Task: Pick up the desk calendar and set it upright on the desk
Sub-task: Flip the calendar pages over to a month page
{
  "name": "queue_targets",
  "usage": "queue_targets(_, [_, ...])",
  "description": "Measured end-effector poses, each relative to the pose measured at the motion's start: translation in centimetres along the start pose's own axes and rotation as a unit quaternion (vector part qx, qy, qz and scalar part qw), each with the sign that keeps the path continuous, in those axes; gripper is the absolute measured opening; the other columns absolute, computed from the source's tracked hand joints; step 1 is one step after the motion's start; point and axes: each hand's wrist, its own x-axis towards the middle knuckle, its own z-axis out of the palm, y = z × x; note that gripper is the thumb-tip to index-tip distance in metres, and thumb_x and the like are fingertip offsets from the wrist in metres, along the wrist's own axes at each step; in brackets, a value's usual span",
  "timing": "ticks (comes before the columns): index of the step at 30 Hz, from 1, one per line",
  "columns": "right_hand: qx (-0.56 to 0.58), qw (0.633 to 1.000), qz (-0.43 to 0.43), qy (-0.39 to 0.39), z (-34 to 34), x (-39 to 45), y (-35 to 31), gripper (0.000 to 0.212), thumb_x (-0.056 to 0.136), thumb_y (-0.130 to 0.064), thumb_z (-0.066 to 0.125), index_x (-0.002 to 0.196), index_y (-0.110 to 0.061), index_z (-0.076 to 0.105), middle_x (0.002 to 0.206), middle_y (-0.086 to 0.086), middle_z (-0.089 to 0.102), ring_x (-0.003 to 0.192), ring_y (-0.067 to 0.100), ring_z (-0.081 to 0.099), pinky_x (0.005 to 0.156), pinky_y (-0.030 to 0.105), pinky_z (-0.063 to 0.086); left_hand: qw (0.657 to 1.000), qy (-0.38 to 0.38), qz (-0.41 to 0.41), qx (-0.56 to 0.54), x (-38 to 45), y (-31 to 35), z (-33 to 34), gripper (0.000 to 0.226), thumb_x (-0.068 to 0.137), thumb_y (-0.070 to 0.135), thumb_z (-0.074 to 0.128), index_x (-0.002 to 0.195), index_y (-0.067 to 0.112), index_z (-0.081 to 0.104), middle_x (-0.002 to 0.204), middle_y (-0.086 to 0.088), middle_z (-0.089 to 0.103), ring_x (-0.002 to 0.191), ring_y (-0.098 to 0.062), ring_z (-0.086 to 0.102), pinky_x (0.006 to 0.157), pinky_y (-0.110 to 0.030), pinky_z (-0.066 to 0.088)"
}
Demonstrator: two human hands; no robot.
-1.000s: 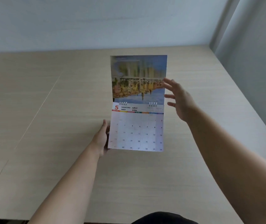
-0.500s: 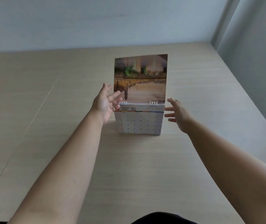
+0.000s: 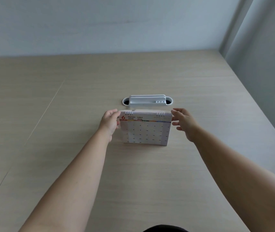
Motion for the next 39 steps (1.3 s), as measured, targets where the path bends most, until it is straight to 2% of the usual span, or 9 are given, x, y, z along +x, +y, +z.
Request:
queue_targets(6, [0.037,0.997,0.041,0.049,0.9,0.7,-0.4,0.025,0.089,-0.032,0.060,0.108,-0.016,0.055,0.083,0.000,0.061,0.067,0.013,0.051,0.061,0.026,0.039,1.000,-0.007,-0.024,0.004,0.3,0.4,1.0,0.018,0.095,0.037,0.044,0.099,0.023,0.054,0.094,-0.002,0.060,0.085,-0.020,0.053,0.064,-0.029,0.039])
queue_targets(9, [0.055,0.996,0.038,0.064,1.2,1.0,-0.5,0.022,0.087,-0.025,0.064,0.104,-0.016,0.054,0.079,0.001,0.060,0.064,0.012,0.048,0.058,0.025,0.038,1.000,0.007,-0.015,0.016,0.9,0.7,1.4,0.028,0.094,0.037,0.048,0.115,0.019,0.055,0.106,0.000,0.058,0.093,-0.019,0.052,0.062,-0.025,0.037])
queue_targets(12, [0.064,0.995,0.022,0.074,1.1,1.4,-1.1,0.012,0.086,-0.021,0.065,0.091,-0.017,0.055,0.080,0.004,0.061,0.062,0.012,0.045,0.056,0.024,0.038,0.999,0.023,0.010,0.021,1.9,1.4,1.7,0.035,0.094,0.029,0.053,0.125,0.014,0.053,0.112,0.003,0.053,0.100,-0.015,0.048,0.071,-0.024,0.036])
queue_targets(15, [0.065,0.994,0.011,0.091,1.1,2.4,-2.4,0.015,0.086,-0.022,0.065,0.094,-0.015,0.056,0.088,0.008,0.062,0.063,0.013,0.046,0.055,0.023,0.040,0.999,0.023,0.028,0.027,3.2,2.5,1.9,0.027,0.092,0.024,0.055,0.117,0.014,0.055,0.110,0.000,0.055,0.098,-0.016,0.050,0.067,-0.019,0.037])
queue_targets(19, [0.044,0.991,-0.009,0.125,1.0,4.5,-4.6,0.022,0.084,-0.026,0.066,0.102,-0.016,0.057,0.095,0.007,0.064,0.068,0.013,0.051,0.057,0.024,0.041,0.997,0.018,0.041,0.059,5.4,4.0,2.2,0.021,0.087,0.024,0.056,0.108,0.019,0.054,0.117,-0.004,0.060,0.098,-0.019,0.056,0.083,-0.029,0.044])
queue_targets(26, [0.029,0.987,-0.020,0.159,1.3,7.1,-6.8,0.019,0.086,-0.027,0.063,0.102,-0.019,0.057,0.074,-0.001,0.058,0.056,0.012,0.045,0.047,0.026,0.037,0.988,0.055,0.068,0.124,8.3,5.8,3.6,0.033,0.087,0.030,0.058,0.117,0.018,0.057,0.110,0.000,0.059,0.095,-0.019,0.056,0.077,-0.027,0.041])
queue_targets(30, [0.015,0.984,-0.017,0.179,1.7,8.2,-6.3,0.009,0.086,-0.029,0.062,0.089,-0.021,0.060,0.072,-0.001,0.058,0.055,0.012,0.044,0.048,0.026,0.036,0.987,0.053,0.073,0.131,10.0,5.4,4.2,0.018,0.088,0.029,0.059,0.100,0.018,0.063,0.110,-0.002,0.067,0.093,-0.020,0.059,0.076,-0.027,0.042])
queue_targets(34, [0.010,0.986,0.005,0.165,1.7,8.7,-4.8,0.011,0.084,-0.031,0.062,0.076,-0.023,0.060,0.070,-0.001,0.058,0.054,0.013,0.042,0.047,0.026,0.034,0.984,0.043,0.064,0.161,11.1,4.6,4.1,0.026,0.091,0.033,0.053,0.105,0.014,0.063,0.107,-0.003,0.065,0.093,-0.023,0.057,0.078,-0.029,0.042])
queue_targets(39, [0.032,0.986,-0.016,0.166,1.8,9.1,-3.8,0.016,0.084,-0.030,0.066,0.072,-0.024,0.058,0.074,-0.001,0.059,0.059,0.013,0.044,0.051,0.025,0.036,0.987,0.026,0.054,0.152,12.0,4.1,3.8,0.021,0.087,0.039,0.053,0.094,0.020,0.060,0.110,-0.004,0.069,0.102,-0.027,0.065,0.085,-0.034,0.047])
